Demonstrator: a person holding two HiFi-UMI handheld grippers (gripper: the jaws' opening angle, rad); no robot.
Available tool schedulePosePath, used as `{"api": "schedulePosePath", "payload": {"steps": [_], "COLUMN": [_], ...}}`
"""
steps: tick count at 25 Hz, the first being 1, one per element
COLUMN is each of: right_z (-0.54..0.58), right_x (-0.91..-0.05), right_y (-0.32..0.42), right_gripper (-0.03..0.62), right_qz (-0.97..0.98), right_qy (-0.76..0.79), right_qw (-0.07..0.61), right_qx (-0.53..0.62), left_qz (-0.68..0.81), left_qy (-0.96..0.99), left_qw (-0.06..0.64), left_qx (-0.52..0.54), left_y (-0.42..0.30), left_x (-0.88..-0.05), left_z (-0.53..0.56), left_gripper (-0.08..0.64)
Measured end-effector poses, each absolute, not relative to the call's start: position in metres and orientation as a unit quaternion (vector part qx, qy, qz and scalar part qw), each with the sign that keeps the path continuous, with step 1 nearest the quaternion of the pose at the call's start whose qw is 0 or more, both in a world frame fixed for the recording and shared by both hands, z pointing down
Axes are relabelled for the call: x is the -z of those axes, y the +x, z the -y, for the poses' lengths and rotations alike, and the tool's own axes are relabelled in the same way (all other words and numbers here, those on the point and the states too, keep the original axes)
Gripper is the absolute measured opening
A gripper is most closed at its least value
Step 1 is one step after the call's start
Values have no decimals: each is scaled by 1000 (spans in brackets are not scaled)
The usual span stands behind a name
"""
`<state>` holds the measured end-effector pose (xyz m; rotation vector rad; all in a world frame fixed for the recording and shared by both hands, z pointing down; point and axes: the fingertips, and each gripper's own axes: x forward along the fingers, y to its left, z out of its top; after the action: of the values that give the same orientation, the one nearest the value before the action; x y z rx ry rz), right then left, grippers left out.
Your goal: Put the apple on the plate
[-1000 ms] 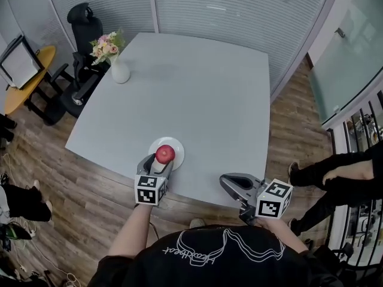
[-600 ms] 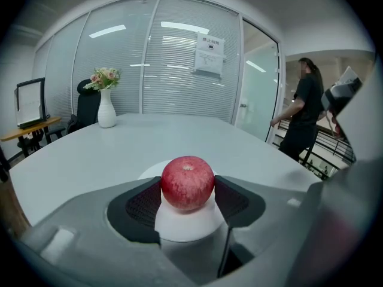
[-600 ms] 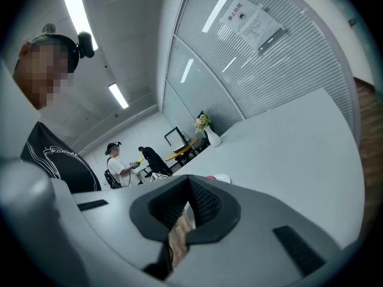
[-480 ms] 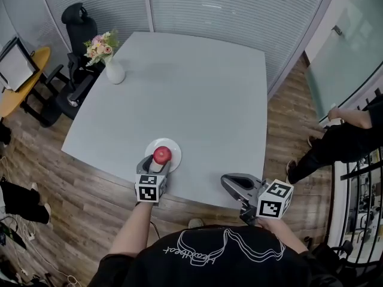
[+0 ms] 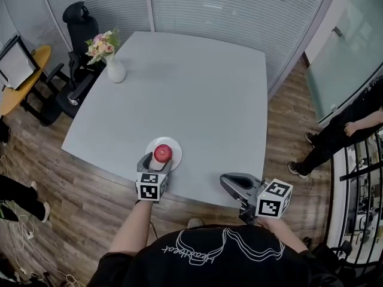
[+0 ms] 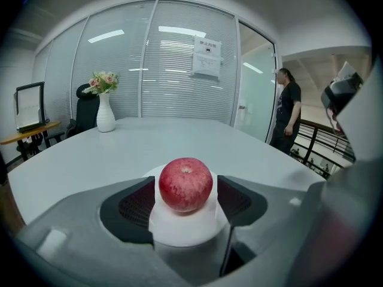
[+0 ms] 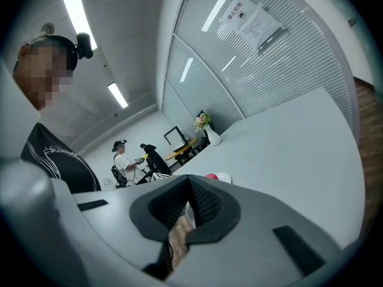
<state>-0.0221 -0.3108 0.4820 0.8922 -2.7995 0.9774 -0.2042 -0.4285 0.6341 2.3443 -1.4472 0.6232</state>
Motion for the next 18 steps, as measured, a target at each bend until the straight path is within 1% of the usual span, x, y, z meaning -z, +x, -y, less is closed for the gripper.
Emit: {"api": "schedulePosePath", "payload": {"steps": [4, 10, 14, 18], "right_z": [308, 306, 300, 290], "right_x": [-479, -471, -465, -451], "right_y": [-23, -27, -35, -37], "right_gripper": [9, 9, 9, 9], "right_qz": [907, 910, 917, 926], "right_qy": [283, 275, 268, 258], "right_qw": [24, 2, 4, 3], "right_qx": [-311, -309, -297, -275], "left_qz": [505, 512, 490, 436], "left_qy": [823, 826, 841, 874], "left_qw": [167, 184, 198, 201], "left_qx": [-201, -148, -113, -75], "left_y": [-206, -206, -204, -184], "left_x": [-626, -589, -547, -494], "left_z": [422, 397, 371, 337], "left_gripper": [325, 327, 325, 324]}}
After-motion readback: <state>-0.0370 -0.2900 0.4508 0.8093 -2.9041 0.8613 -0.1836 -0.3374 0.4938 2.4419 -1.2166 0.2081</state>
